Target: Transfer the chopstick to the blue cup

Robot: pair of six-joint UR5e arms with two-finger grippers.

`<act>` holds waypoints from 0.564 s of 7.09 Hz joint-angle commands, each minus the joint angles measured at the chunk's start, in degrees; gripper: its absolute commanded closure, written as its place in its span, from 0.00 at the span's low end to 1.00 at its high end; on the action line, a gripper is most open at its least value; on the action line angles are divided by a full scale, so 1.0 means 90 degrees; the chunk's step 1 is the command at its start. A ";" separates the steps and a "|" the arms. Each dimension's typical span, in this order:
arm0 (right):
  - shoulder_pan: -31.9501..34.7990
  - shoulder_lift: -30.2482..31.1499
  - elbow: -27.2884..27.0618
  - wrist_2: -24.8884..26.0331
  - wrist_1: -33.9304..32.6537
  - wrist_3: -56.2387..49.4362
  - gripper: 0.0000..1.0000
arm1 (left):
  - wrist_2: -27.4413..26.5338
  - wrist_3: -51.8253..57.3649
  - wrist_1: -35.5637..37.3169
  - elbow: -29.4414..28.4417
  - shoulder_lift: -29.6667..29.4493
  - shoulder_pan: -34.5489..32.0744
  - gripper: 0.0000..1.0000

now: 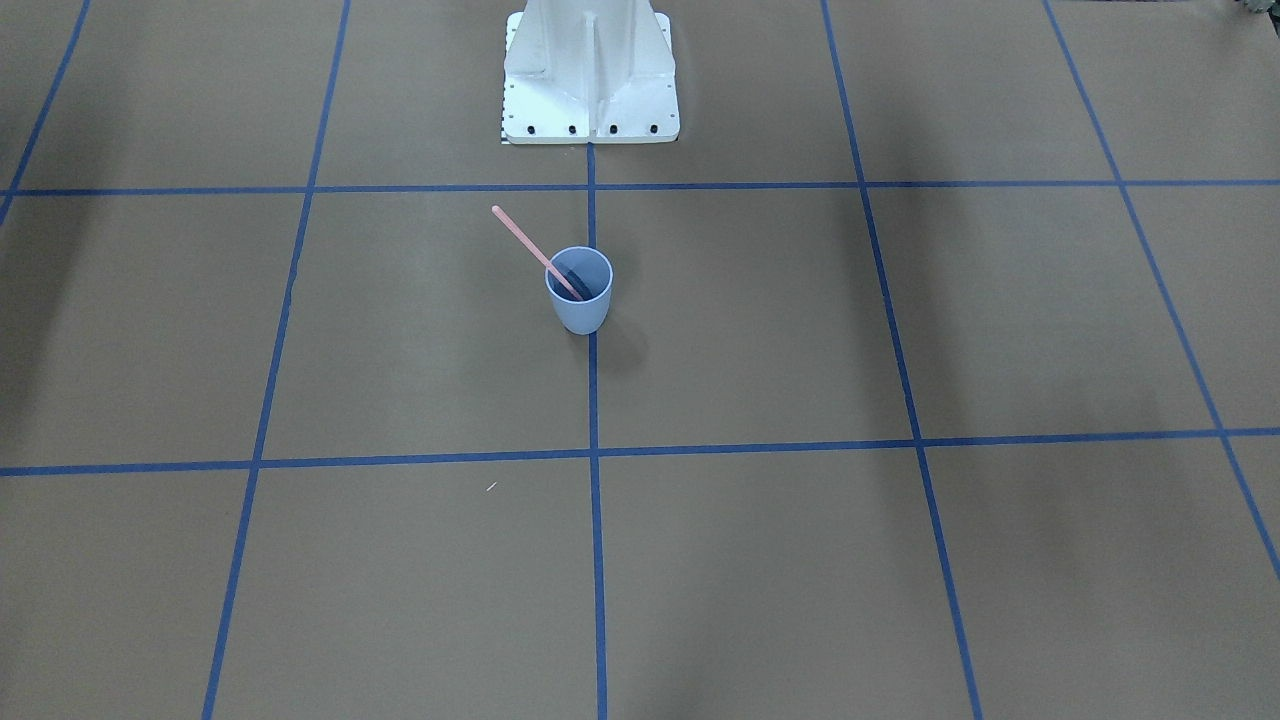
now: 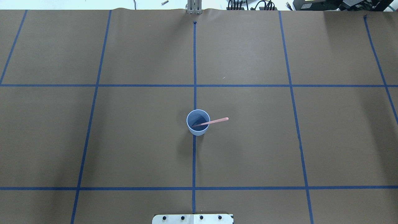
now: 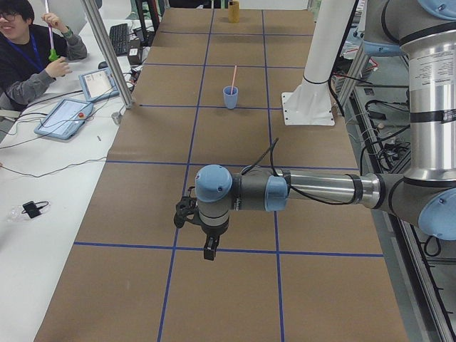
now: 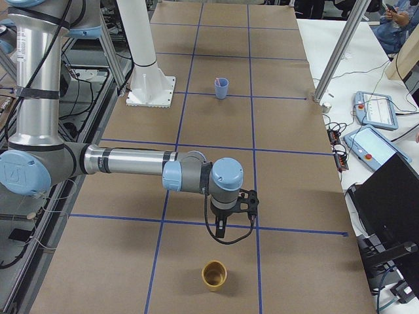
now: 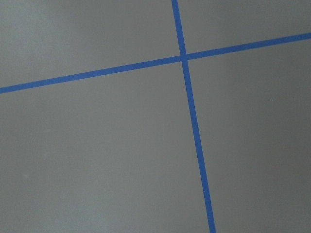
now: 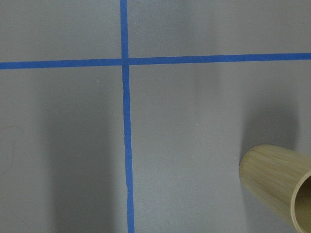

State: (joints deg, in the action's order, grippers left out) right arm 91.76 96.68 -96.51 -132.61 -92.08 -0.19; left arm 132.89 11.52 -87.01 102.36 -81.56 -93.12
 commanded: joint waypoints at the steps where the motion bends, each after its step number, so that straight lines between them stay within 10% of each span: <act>1: 0.0000 0.0000 -0.0009 -0.0001 -0.0003 0.0011 0.00 | 0.0000 -0.0001 0.0000 0.0032 -0.0001 0.0005 0.01; 4: -0.0010 -0.0019 0.0001 0.0008 -0.0032 0.0021 0.00 | 0.0000 -0.0001 0.0000 0.0081 0.0009 -0.0004 0.01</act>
State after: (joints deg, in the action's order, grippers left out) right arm 91.69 96.58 -96.54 -132.55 -92.32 -0.01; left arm 132.89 11.51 -87.01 102.80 -81.55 -93.09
